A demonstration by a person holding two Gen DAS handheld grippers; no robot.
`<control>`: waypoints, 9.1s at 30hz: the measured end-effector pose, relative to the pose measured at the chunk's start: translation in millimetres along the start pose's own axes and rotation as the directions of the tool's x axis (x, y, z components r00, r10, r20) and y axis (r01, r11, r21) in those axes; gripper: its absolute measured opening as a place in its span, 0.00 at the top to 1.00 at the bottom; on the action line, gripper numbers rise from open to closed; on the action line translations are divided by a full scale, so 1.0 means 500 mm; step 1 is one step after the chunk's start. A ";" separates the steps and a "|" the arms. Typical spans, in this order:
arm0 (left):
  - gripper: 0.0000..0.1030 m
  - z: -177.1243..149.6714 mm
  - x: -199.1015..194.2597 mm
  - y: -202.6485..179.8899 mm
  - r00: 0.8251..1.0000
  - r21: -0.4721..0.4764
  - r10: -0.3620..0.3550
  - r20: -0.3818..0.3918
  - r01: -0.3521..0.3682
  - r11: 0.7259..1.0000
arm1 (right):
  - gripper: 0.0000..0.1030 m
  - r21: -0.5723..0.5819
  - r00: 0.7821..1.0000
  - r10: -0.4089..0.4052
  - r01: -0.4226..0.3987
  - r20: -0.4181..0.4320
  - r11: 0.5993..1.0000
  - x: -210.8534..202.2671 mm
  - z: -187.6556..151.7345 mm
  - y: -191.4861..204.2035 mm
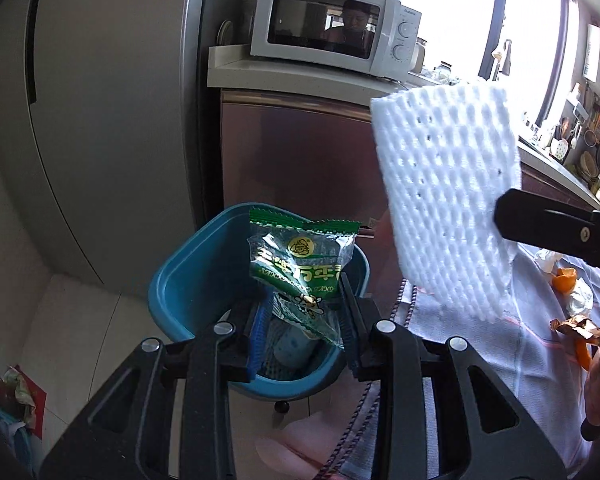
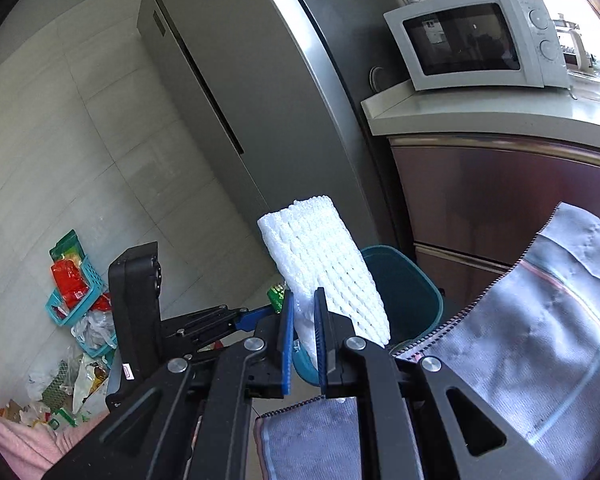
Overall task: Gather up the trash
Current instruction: 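Carry the snack packet and foam net over the teal bin and open both grippers, then move both open grippers back over the trash on the cloth, then grasp the gold snack wrapper with the left gripper while the right gripper grasps the white tissue, then carry the gold wrapper and tissue over the teal bin and open both grippers, then move both open grippers back over the orange peels and wrapper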
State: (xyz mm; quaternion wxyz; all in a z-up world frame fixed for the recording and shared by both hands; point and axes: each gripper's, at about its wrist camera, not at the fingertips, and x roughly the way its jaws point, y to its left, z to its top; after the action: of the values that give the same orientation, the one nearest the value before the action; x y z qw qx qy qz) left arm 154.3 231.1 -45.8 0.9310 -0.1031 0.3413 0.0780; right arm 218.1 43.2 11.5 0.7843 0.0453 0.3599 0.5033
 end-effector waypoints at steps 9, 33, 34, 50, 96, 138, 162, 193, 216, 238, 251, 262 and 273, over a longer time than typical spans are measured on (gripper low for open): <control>0.69 -0.005 0.087 0.029 0.998 -0.019 0.037 -0.058 -0.039 0.999 | 0.92 0.061 0.996 0.004 0.001 -0.086 0.998 0.114 0.006 -0.033; 0.57 -0.030 0.192 0.045 0.990 -0.054 0.050 -0.131 -0.058 0.997 | 0.75 0.100 0.973 -0.148 0.167 -0.176 0.981 0.201 -0.026 -0.079; 0.57 -0.031 0.190 0.047 0.990 -0.058 0.049 -0.132 -0.057 0.997 | 0.75 0.102 0.973 -0.151 0.171 -0.175 0.980 0.200 -0.027 -0.081; 0.57 -0.020 0.127 0.036 0.998 -0.068 0.012 -0.064 -0.017 0.998 | 0.74 0.113 0.980 -0.151 0.165 -0.128 0.980 0.118 -0.045 -0.080; 0.42 -0.114 -0.068 -0.500 0.886 0.344 -0.458 -0.079 0.455 0.822 | 0.65 0.361 0.830 -0.549 0.485 0.097 0.796 -0.483 -0.319 -0.191; 0.82 -0.140 -0.012 -0.542 0.872 0.372 -0.459 -0.172 0.489 0.789 | 0.85 0.462 0.864 -0.502 0.456 -0.026 0.761 -0.407 -0.296 -0.335; 0.91 -0.112 -0.086 -0.442 0.893 0.335 -0.447 -0.048 0.436 0.835 | 0.87 0.388 0.869 -0.479 0.402 0.126 0.830 -0.466 -0.268 -0.233; 0.91 -0.048 -0.104 -0.212 0.977 0.141 -0.194 0.085 0.180 0.973 | 0.87 0.165 0.946 -0.291 0.267 0.145 0.949 -0.251 -0.112 -0.108; 0.91 -0.019 0.017 0.003 0.998 -0.009 0.052 0.028 -0.052 0.999 | 0.87 0.037 0.974 -0.220 0.222 -0.062 0.974 0.082 -0.010 -0.080; 0.86 -0.041 0.171 0.053 0.989 -0.060 0.121 -0.088 -0.127 0.990 | 0.81 0.040 0.938 -0.221 0.240 -0.267 0.970 0.227 -0.023 -0.099; 0.76 -0.048 0.196 0.066 0.985 -0.095 0.123 -0.120 -0.135 0.986 | 0.71 0.062 0.938 -0.234 0.258 -0.256 0.964 0.226 -0.023 -0.114; 0.62 -0.040 0.165 0.050 0.988 -0.085 0.133 -0.080 -0.140 0.986 | 0.71 0.080 0.959 -0.225 0.242 -0.174 0.967 0.137 -0.032 -0.105; 0.64 -0.022 0.176 0.047 0.986 -0.070 0.116 -0.119 -0.124 0.990 | 0.61 0.104 0.968 -0.240 0.247 -0.080 0.963 -0.015 -0.052 -0.099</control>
State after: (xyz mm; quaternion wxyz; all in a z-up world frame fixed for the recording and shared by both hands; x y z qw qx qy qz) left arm 208.8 257.7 -114.5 0.8989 -0.1227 0.3963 0.1412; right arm 238.0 5.1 -25.4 0.8238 0.0280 0.4167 0.3832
